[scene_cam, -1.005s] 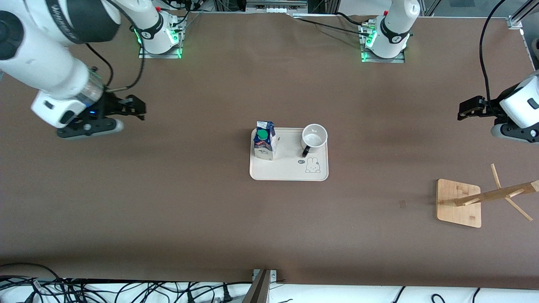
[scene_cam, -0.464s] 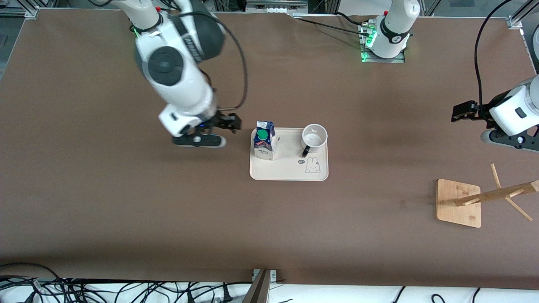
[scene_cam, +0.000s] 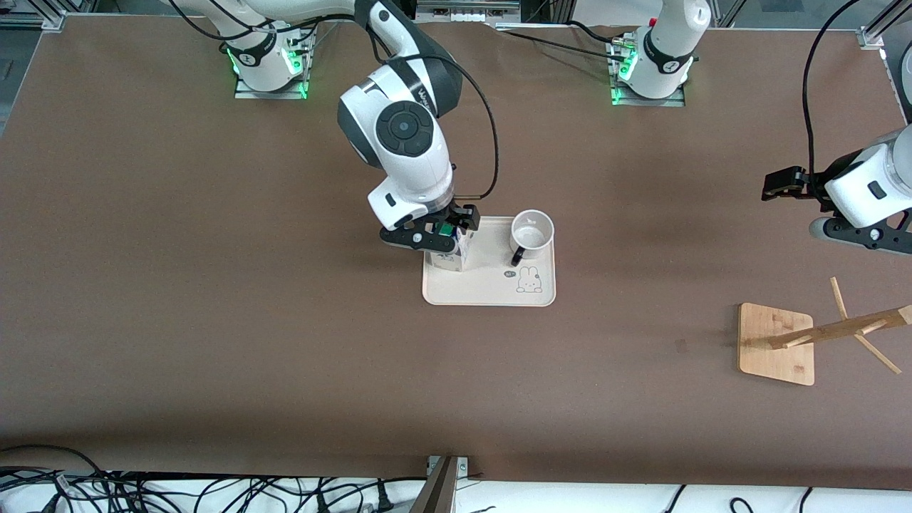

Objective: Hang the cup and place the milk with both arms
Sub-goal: 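Reach the right gripper to the milk carton and grasp it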

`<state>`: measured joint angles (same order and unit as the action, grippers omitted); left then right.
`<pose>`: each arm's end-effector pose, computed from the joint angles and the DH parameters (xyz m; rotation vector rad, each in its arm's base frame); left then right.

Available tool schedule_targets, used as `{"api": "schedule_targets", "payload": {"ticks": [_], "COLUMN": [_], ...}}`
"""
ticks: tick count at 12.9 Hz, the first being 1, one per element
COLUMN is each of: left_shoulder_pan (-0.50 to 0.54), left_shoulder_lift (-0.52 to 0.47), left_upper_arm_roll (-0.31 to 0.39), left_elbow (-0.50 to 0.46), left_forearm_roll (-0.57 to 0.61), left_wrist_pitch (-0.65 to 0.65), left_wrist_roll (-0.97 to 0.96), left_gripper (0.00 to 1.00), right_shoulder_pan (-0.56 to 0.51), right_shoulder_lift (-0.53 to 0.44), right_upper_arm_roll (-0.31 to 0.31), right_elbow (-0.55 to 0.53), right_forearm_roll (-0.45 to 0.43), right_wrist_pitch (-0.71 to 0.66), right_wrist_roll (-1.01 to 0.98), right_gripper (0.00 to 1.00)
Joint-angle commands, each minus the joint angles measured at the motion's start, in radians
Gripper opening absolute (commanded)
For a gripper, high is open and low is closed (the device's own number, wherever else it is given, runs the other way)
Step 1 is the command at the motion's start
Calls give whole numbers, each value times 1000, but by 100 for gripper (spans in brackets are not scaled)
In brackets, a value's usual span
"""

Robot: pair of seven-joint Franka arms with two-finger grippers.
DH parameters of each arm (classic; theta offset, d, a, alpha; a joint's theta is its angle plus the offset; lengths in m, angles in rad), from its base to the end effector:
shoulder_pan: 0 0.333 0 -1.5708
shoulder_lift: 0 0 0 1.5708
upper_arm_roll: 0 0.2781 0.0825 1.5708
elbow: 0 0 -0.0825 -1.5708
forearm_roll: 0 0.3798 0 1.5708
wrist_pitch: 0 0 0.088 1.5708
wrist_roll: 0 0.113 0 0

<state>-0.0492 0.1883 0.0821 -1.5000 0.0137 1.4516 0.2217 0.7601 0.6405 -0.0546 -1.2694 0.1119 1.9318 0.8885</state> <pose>0.5786 0.0174 0.4980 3.1046 -0.2933 -0.3726 0.5286 0.4719 0.3478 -3.0571 0.3224 0.0554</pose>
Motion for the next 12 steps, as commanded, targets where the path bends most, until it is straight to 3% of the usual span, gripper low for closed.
{"api": "schedule_targets", "payload": {"ticks": [1,4,6,7,8,10,12], "left_shoulder_pan": [14,15,23,32,37,42,45], "left_shoulder_lift": [2,2,3,10,14,16,16], "left_upper_arm_roll": [2,2,2,2,2,2,2], "left_elbow": [9,9,9,9,9,9,4], "left_forearm_roll": [-12,-12,-11,-12,-12,-12,-14], "left_wrist_pitch": [-17,-20,-20,-20,-20,-42,-62], "left_wrist_roll": [25,25,31,54,73,77,77], "left_gripper": [100,100,100,100,100,100,100], "right_shoulder_pan": [21,30,38,38,38,36,30], "right_shoulder_lift": [25,27,33,34,33,33,25], "right_upper_arm_roll": [-11,-11,-14,-14,-14,-14,-17], "right_elbow": [30,-17,-33,-33,-33,-33,-30], "right_forearm_roll": [-23,-28,-31,-37,-38,-43,-43], "right_wrist_pitch": [-2,39,47,46,44,38,35], "right_wrist_roll": [38,58,61,61,56,49,29], "right_gripper": [100,100,93,81,60,36,34]}}
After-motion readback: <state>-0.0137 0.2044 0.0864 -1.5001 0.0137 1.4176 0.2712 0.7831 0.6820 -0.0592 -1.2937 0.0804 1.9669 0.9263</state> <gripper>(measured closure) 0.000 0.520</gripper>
